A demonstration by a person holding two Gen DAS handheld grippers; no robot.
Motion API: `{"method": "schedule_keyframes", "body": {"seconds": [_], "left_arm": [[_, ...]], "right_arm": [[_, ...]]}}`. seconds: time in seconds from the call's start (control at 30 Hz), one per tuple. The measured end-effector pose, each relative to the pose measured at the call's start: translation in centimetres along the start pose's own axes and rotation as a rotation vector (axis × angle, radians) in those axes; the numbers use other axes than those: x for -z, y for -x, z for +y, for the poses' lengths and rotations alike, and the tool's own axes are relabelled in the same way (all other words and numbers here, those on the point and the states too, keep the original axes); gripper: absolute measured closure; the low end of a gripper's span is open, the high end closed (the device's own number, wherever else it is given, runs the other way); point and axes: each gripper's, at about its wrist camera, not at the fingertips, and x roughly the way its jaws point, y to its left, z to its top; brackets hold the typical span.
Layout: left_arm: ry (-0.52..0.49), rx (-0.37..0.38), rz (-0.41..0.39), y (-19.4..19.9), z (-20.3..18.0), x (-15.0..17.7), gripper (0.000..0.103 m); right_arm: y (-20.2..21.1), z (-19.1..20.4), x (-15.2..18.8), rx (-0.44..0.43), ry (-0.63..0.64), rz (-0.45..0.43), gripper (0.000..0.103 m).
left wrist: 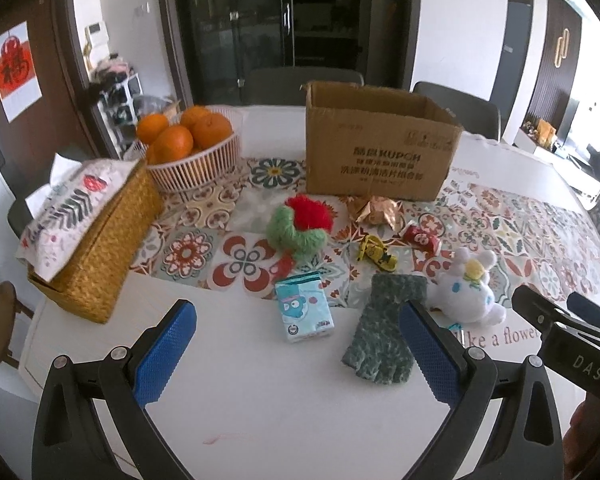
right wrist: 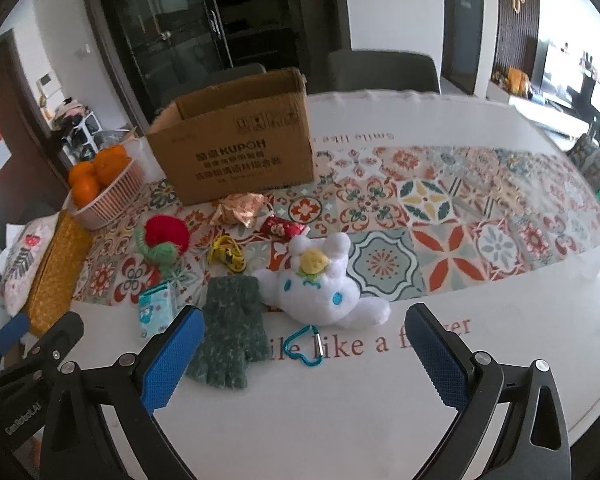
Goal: Organize soft objects
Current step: 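Grasp the white plush bunny with the right tool while the left grasps the tissue pack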
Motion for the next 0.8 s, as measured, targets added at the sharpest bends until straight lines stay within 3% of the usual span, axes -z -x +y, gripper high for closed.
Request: {"method": "schedule_keyframes", "body": {"seconds": [0.5, 0.8], "left_arm": [[0.072, 0.009, 0.215, -9.9, -0.1, -2.2, 0.008], [0.085, 0.026, 0.336, -14.9, -0.2, -1.7, 0.023]], "right_arm": [[-9.8, -1.0, -3.1, 0.011, -0.153, 0.140, 0.012], [-14.0, -1.2, -3.7, 0.070, -0.168, 0.194, 0.020]]}}
